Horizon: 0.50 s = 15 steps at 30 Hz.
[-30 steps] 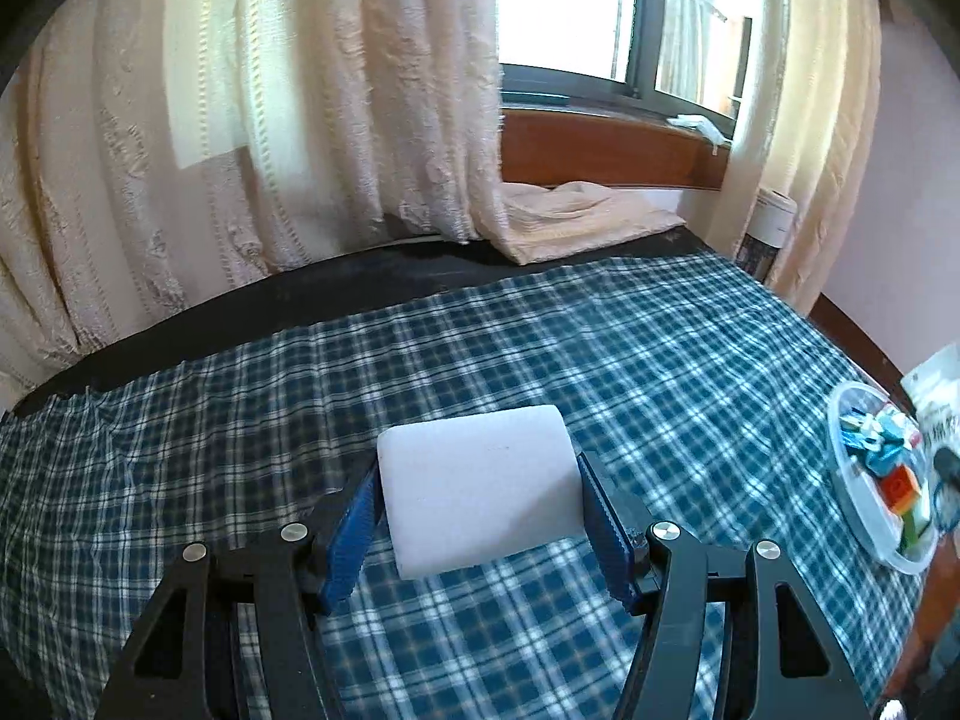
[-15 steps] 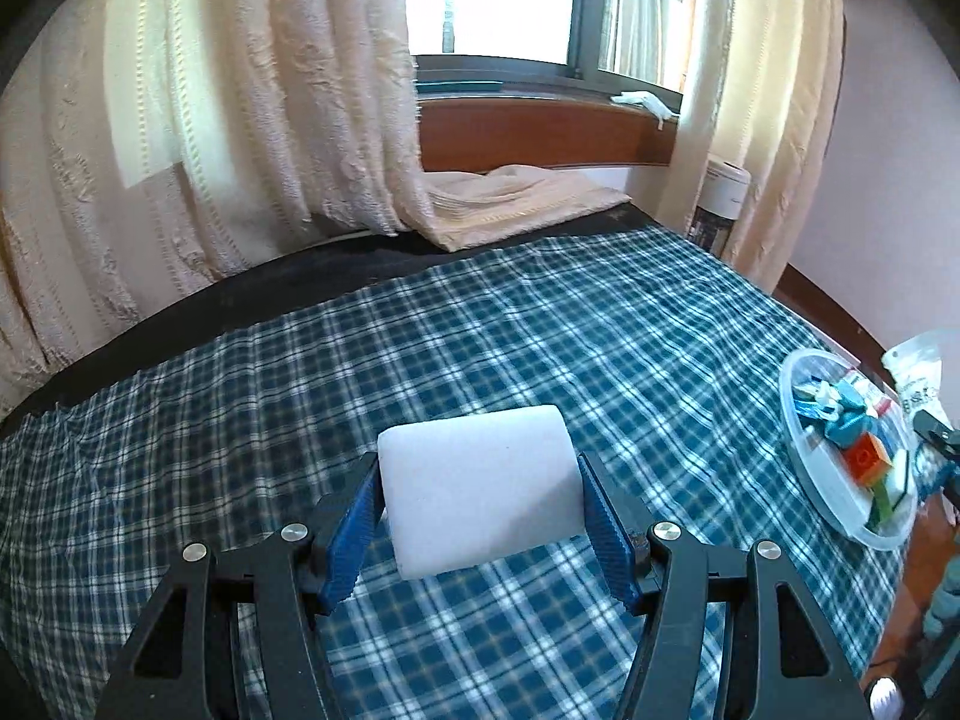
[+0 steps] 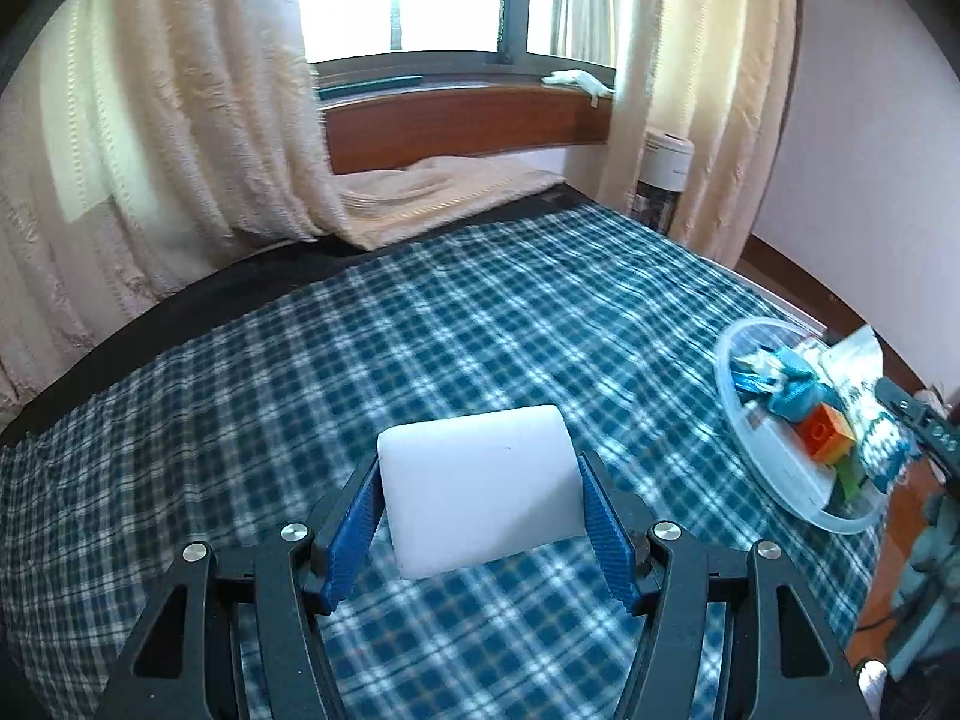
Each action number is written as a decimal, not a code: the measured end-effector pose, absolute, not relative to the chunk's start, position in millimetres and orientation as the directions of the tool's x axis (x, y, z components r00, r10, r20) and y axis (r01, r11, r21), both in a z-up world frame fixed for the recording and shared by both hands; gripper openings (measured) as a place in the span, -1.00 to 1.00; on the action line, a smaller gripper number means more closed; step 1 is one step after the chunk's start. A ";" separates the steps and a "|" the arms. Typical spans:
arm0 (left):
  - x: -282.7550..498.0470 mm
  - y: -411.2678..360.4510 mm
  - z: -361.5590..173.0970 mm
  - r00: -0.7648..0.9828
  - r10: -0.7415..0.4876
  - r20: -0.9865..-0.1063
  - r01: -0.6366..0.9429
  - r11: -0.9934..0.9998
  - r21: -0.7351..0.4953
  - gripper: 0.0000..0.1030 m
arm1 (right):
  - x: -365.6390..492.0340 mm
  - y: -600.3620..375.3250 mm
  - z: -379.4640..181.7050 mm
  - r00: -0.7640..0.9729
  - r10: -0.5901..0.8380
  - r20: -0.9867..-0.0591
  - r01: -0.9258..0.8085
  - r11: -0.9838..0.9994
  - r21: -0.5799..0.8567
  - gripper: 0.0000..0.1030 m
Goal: Organize objects
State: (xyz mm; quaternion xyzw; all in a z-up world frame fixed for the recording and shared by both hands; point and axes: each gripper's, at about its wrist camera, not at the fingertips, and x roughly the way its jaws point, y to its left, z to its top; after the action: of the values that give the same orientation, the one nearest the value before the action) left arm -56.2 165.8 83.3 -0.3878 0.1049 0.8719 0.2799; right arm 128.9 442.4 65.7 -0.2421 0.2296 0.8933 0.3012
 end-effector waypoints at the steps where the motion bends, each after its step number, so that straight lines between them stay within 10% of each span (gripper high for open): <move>1: -53.3 171.2 82.7 -0.536 0.412 -0.737 -0.579 -0.815 -0.035 0.31 | 127.0 440.8 64.9 -0.693 0.442 -0.569 -0.652 -0.721 0.234 0.07; 15: -18.1 258.8 73.9 -0.433 0.470 -0.769 -0.704 -0.709 -0.038 0.31 | 153.4 453.1 75.8 -0.819 0.336 -0.465 -0.520 -0.778 0.353 0.17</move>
State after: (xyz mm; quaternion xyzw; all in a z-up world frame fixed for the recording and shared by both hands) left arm -18.1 258.8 73.9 -0.3995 0.1463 0.8336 0.3522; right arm 153.4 453.1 75.8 -0.1917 0.2395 0.9232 0.2317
